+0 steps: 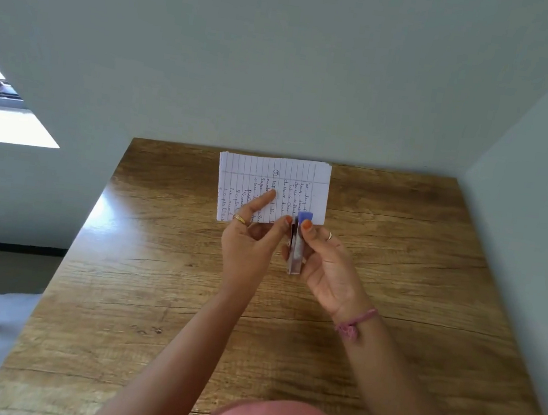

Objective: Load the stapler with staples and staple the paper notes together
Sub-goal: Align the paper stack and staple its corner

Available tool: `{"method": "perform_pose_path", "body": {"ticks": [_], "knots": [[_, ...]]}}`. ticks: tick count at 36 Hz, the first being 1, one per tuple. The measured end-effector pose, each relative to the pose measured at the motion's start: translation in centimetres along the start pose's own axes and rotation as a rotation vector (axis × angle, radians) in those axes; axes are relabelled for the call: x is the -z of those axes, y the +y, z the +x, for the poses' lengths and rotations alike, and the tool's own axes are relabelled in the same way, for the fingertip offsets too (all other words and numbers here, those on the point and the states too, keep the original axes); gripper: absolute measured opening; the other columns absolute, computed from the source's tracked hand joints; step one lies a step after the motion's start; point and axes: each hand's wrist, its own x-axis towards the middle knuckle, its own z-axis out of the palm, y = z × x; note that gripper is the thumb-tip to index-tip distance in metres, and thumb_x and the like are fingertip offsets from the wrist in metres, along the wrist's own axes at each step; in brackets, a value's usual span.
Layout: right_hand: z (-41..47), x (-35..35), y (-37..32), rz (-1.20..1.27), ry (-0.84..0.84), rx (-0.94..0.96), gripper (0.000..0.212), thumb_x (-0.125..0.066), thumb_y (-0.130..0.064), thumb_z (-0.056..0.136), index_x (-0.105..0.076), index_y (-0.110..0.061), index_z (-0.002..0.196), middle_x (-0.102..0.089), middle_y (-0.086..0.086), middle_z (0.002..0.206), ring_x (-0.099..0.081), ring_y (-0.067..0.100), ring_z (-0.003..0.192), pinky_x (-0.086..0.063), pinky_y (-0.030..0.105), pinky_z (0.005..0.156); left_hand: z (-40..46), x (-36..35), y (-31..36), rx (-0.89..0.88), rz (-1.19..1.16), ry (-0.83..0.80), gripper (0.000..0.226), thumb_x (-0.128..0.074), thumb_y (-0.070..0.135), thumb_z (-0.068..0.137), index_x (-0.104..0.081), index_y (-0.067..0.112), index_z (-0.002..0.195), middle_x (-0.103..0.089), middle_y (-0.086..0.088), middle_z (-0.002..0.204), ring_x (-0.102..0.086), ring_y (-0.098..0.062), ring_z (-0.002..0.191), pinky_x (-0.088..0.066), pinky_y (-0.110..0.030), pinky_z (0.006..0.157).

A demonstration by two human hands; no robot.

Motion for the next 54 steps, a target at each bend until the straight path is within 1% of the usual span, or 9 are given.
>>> {"method": "perform_pose_path", "body": {"ticks": [4,9,15,22,31,38,45,49,54], "knots": [[0.1,0.0,0.0,-0.001,-0.024,0.02,0.023,-0.07,-0.016,0.08,-0.07,-0.009,0.102,-0.072,0.007,0.096,-0.069,0.018,0.085,-0.056,0.029,0.07,-0.2,-0.1,-0.1,-0.031,-0.064,-0.059,0.041,-0.067,0.003,0.088,-0.06,0.026,0.121,-0.076,-0.004,0.089,-0.072,-0.017,0.08,-0.058,-0.026,0.071],[0.1,-0.5,0.0,0.002,-0.077,0.034,0.025,-0.072,-0.019,0.079,-0.072,-0.01,0.102,-0.071,0.007,0.099,-0.069,0.018,0.089,-0.057,0.029,0.071,-0.5,-0.4,0.0,-0.066,-0.14,-0.15,0.05,-0.063,0.005,0.09,-0.048,0.025,0.134,-0.068,0.004,0.069,-0.064,-0.007,0.063,-0.055,-0.024,0.067],[0.1,-0.8,0.0,-0.06,-0.062,0.066,0.02,-0.07,-0.021,0.079,-0.074,-0.014,0.097,-0.071,0.006,0.107,-0.067,0.018,0.098,-0.057,0.028,0.072,-0.7,-1.4,0.9,-0.047,-0.174,-0.158,0.066,-0.07,0.002,0.084,-0.047,0.04,0.132,-0.071,-0.003,0.108,-0.069,-0.018,0.101,-0.055,-0.026,0.082],[0.4,-1.1,-0.1,-0.065,-0.035,0.081,0.018,-0.069,-0.019,0.077,-0.076,-0.017,0.093,-0.073,0.004,0.103,-0.069,0.013,0.094,-0.054,0.021,0.065,-0.3,-1.4,1.6,0.002,-0.187,-0.172,0.068,-0.066,-0.005,0.085,-0.046,0.039,0.133,-0.066,-0.012,0.118,-0.067,-0.021,0.105,-0.055,-0.027,0.084],[0.7,-1.7,0.3,-0.159,0.055,0.14,0.027,-0.069,-0.023,0.077,-0.074,-0.014,0.102,-0.073,0.008,0.108,-0.066,0.022,0.104,-0.052,0.038,0.087,-0.2,-1.7,1.4,0.043,-0.142,-0.12,0.057,-0.067,0.003,0.087,-0.052,0.041,0.127,-0.065,-0.009,0.087,-0.058,-0.024,0.076,-0.056,-0.029,0.063],[0.2,-2.0,0.6,-0.198,0.101,0.142,0.024,-0.071,-0.028,0.073,-0.076,-0.017,0.094,-0.074,0.007,0.098,-0.067,0.021,0.088,-0.051,0.029,0.059,-0.2,-1.7,1.0,0.087,-0.132,-0.105,0.055,-0.069,0.008,0.087,-0.052,0.037,0.131,-0.059,-0.017,0.088,-0.054,-0.028,0.078,-0.054,-0.031,0.059],[0.2,-0.9,0.2,-0.073,0.016,0.088,0.032,-0.071,-0.019,0.079,-0.07,-0.008,0.11,-0.069,0.013,0.115,-0.064,0.026,0.108,-0.049,0.04,0.099,-0.1,-0.9,1.1,0.099,-0.147,-0.173,0.054,-0.073,0.016,0.081,-0.054,0.029,0.13,-0.075,-0.005,0.094,-0.07,-0.019,0.085,-0.057,-0.025,0.072],[-0.2,-0.5,-0.9,-0.072,-0.066,0.022,0.032,-0.073,-0.019,0.078,-0.07,-0.01,0.109,-0.07,0.008,0.103,-0.065,0.02,0.092,-0.056,0.032,0.081,-0.2,-0.7,1.2,0.1,-0.232,-0.163,0.034,-0.057,0.035,0.09,-0.062,0.029,0.123,-0.072,0.002,0.1,-0.063,-0.02,0.091,-0.055,-0.03,0.078],[-0.7,-0.3,-1.7,-0.11,-0.101,-0.006,0.035,-0.071,-0.017,0.079,-0.067,-0.005,0.112,-0.07,0.01,0.1,-0.068,0.019,0.087,-0.058,0.032,0.073,0.3,-0.8,1.6,0.089,-0.252,-0.035,0.025,-0.05,0.016,0.099,-0.065,0.02,0.118,-0.07,0.0,0.108,-0.066,-0.019,0.099,-0.055,-0.027,0.083]]}}
